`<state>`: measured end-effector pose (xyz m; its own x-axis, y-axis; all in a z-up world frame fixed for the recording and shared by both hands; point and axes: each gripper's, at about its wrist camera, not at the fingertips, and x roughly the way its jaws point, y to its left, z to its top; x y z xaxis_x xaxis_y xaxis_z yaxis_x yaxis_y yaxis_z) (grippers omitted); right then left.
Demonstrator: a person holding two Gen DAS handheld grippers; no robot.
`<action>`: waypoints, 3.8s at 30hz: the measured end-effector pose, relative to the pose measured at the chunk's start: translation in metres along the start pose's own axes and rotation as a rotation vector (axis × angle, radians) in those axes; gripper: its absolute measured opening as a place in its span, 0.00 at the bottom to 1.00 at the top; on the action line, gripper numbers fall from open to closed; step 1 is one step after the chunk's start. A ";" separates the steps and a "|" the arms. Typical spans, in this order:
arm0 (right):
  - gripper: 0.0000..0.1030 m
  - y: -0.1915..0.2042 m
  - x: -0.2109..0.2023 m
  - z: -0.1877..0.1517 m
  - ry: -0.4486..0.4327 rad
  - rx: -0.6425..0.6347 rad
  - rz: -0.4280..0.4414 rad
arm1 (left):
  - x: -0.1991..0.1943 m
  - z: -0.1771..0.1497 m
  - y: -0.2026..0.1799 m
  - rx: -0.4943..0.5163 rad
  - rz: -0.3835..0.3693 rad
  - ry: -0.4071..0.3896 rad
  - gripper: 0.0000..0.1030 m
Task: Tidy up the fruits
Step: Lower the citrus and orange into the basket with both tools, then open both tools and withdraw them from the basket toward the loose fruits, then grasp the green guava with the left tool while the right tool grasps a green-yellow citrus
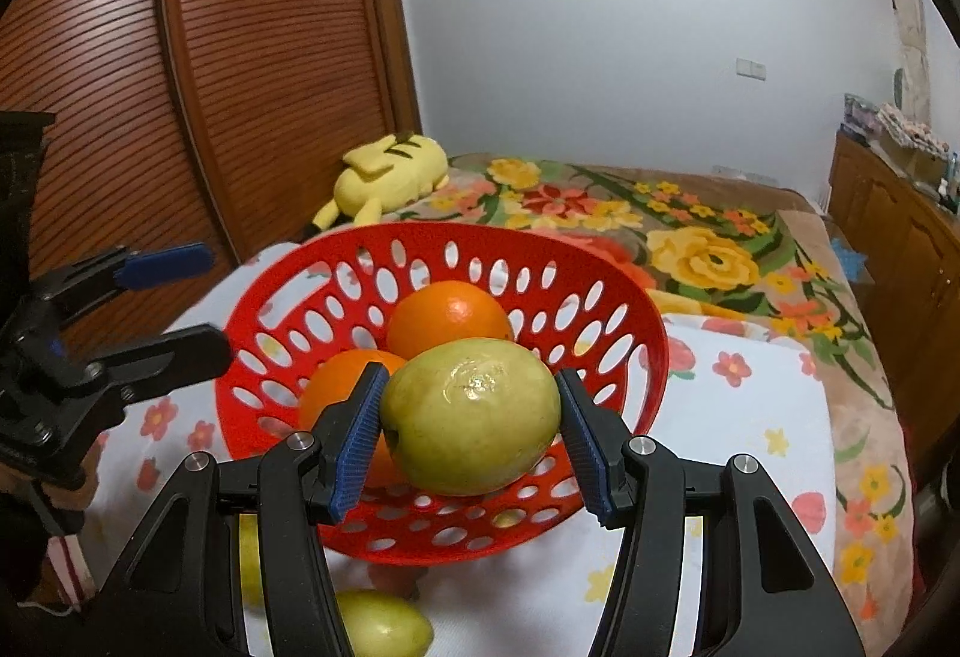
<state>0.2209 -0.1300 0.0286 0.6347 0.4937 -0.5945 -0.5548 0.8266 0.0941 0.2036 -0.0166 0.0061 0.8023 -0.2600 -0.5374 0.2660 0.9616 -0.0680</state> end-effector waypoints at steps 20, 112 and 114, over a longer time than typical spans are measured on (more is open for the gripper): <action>0.62 -0.010 0.012 0.012 0.014 0.026 -0.008 | -0.011 -0.024 0.011 -0.031 -0.018 0.020 0.86; 0.38 0.060 -0.036 -0.156 0.104 0.079 0.009 | 0.007 -0.108 -0.040 0.018 -0.100 0.194 0.53; 0.38 0.060 -0.036 -0.156 0.104 0.079 0.009 | 0.006 -0.109 -0.039 0.011 -0.103 0.193 0.53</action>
<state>0.0804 -0.1402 -0.0686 0.5681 0.4741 -0.6727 -0.5140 0.8428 0.1599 0.1395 -0.0460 -0.0858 0.6537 -0.3340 -0.6791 0.3482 0.9294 -0.1220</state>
